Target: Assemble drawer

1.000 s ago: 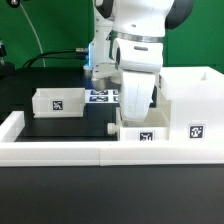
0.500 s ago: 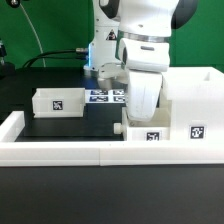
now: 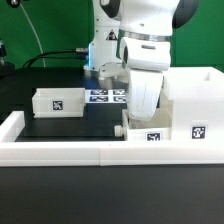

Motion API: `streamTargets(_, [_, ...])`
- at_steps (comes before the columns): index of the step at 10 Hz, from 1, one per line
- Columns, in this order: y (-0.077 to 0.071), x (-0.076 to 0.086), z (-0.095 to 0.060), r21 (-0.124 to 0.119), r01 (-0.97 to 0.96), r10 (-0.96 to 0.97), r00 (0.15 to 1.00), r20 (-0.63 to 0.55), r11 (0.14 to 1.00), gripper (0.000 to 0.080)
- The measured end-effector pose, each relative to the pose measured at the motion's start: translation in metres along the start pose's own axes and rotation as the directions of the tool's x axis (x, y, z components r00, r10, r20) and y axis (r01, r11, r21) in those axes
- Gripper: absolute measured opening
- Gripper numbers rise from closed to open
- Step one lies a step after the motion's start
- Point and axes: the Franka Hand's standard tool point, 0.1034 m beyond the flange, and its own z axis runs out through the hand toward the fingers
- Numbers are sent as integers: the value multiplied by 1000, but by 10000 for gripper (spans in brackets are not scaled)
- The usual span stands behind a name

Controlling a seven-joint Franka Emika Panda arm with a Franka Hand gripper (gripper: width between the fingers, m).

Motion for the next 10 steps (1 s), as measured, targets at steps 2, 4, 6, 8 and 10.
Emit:
streamTargets(2, [3,3,-17,1,-10,10,1000,6,1000,553])
streamTargets(4, [8,-4,-37,-10,-17,17,1000,12,1000,628])
streamTargets(6, [10,-16,-44,-15,-26,27,999,18,1000,645])
streamTargets(8, [10,-40,-41,-12,9,-8,1000,22,1000,649])
streamTargets(10, [10,-60,-30,4,35,-35,999,18,999,649])
